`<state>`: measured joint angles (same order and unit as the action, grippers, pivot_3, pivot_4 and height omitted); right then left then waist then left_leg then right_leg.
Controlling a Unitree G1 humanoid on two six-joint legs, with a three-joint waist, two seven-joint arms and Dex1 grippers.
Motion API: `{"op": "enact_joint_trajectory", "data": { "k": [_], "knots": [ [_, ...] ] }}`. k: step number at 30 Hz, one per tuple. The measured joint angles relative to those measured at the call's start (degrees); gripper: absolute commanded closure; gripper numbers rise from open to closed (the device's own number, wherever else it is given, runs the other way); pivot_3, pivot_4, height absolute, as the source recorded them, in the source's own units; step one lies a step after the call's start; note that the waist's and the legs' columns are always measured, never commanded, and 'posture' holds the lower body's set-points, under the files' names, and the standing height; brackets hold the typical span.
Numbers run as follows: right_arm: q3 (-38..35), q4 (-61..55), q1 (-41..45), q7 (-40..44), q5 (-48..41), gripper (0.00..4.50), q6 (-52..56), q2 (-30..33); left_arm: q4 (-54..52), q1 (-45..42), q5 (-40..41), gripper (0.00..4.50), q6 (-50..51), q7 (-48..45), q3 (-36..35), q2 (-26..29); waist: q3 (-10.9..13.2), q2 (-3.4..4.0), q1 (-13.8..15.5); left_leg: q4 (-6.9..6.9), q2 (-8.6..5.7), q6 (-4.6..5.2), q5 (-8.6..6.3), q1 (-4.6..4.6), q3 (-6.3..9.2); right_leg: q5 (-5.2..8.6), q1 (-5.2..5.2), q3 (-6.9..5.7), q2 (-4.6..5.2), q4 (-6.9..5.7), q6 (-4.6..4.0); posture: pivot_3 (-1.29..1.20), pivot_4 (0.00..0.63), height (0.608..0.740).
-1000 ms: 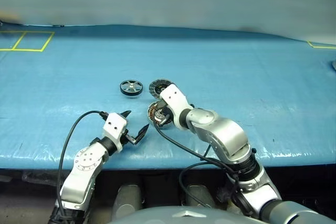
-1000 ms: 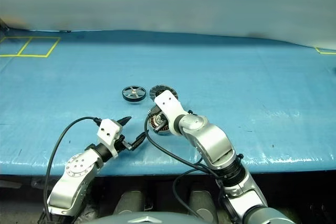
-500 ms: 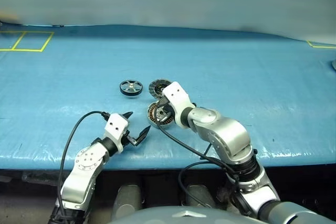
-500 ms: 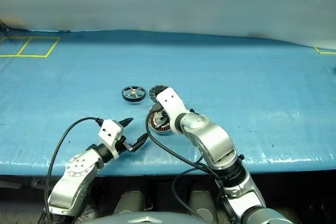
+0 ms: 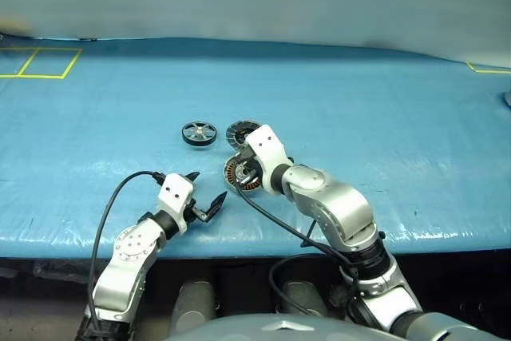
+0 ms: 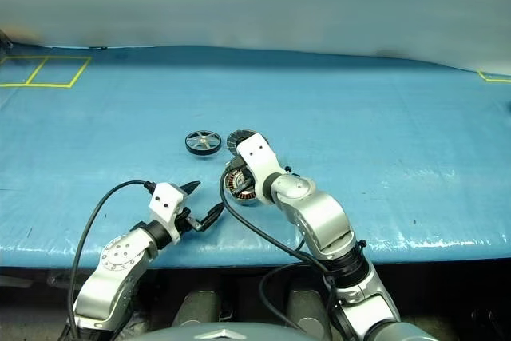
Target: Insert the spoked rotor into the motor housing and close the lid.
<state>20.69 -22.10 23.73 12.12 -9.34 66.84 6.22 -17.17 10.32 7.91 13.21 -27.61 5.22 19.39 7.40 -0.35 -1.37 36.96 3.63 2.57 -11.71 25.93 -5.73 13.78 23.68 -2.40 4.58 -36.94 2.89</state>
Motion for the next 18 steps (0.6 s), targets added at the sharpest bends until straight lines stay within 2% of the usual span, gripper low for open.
{"op": "enact_joint_trajectory", "data": {
  "k": [18],
  "knots": [
    [1.14,5.53,-3.40,0.55,0.29,4.48,-9.25,-0.68,-0.91,-0.12,-0.03,0.00,0.27,0.11,-0.18,0.05,-0.01,-0.01,0.00,0.02,0.01,-0.01,0.00,-0.07,0.00,0.00,-0.07,0.01,0.00,-0.02,0.00,0.00,0.150,0.740]
  ]
}}
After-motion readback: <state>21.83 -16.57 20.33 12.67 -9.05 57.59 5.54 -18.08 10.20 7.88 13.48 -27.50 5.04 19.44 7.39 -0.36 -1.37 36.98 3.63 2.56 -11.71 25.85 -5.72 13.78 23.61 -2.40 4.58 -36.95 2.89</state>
